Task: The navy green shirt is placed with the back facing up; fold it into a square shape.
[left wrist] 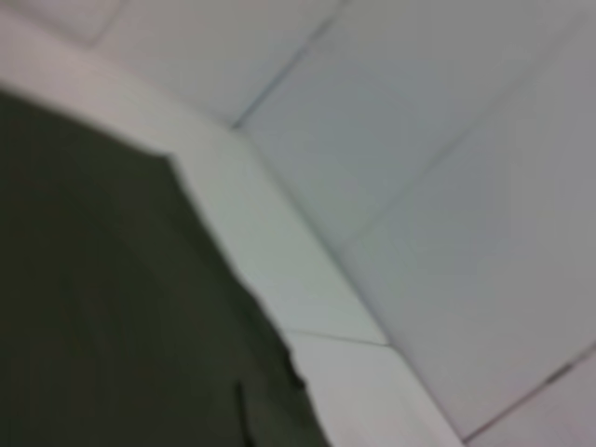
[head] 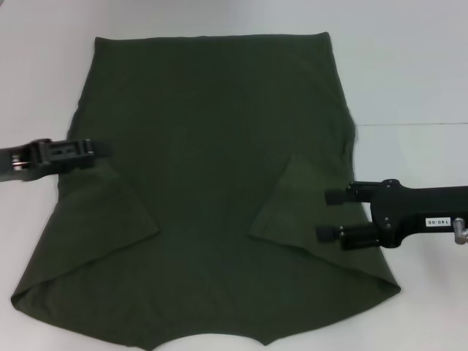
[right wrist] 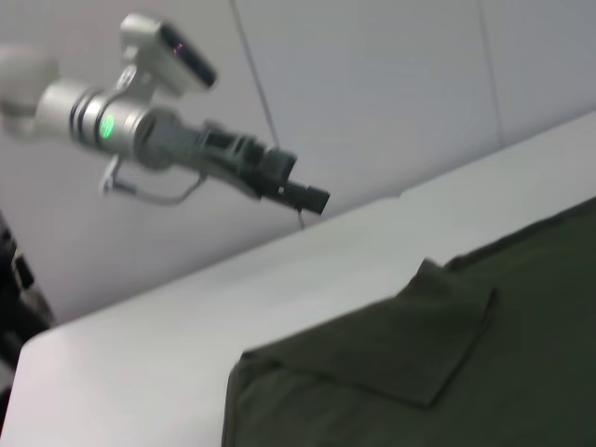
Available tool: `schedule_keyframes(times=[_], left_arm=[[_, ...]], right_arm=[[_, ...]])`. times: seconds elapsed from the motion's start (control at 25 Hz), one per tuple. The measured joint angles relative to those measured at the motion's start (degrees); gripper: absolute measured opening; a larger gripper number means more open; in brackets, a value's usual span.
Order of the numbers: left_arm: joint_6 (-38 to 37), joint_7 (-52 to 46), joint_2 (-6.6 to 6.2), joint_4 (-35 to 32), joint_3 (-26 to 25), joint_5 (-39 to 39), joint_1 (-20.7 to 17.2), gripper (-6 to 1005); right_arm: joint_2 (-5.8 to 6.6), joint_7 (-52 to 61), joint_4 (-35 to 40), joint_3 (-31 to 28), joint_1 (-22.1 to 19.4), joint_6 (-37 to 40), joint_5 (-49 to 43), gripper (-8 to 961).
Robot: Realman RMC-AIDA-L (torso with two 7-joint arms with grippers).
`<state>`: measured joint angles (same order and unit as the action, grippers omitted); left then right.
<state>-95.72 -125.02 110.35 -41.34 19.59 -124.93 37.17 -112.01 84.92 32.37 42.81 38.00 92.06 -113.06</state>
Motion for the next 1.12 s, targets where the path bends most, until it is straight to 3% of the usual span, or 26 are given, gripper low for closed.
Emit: schedule_keyframes(times=[0.04,0.16,0.32,0.56,1.12], left_arm=[[-0.05,-6.72,-0.74,-1.72,-0.47,-3.14,0.17,786],[-0.38,-12.36,-1.39,-2.89,-1.93,-6.36,0.1,786],[-0.56,-21.0,-2.59,-3.52,-10.34,-17.19,-1.09,786],[1.54,-24.26,-2.34,-3.21,-13.5,-23.9,-3.45,786],[6.96,-27.14,-1.44,-0.37,-13.09,-32.03,-4.77,785]], right_arm=[[0.16,-0.19,0.02,0.14,0.18,0.11,-0.54,899],[0.61,-1.29,0.04,0.49,0.56,0.39,-1.27,899],[1.71,-2.25,-0.98,1.8,1.51,0.45,-1.34,899],[2.44,-3.22,-2.27,2.75,2.89,0.52,-1.38,899],[3.39,-3.64,-4.56,5.44,4.65,0.42,-1.4,899]])
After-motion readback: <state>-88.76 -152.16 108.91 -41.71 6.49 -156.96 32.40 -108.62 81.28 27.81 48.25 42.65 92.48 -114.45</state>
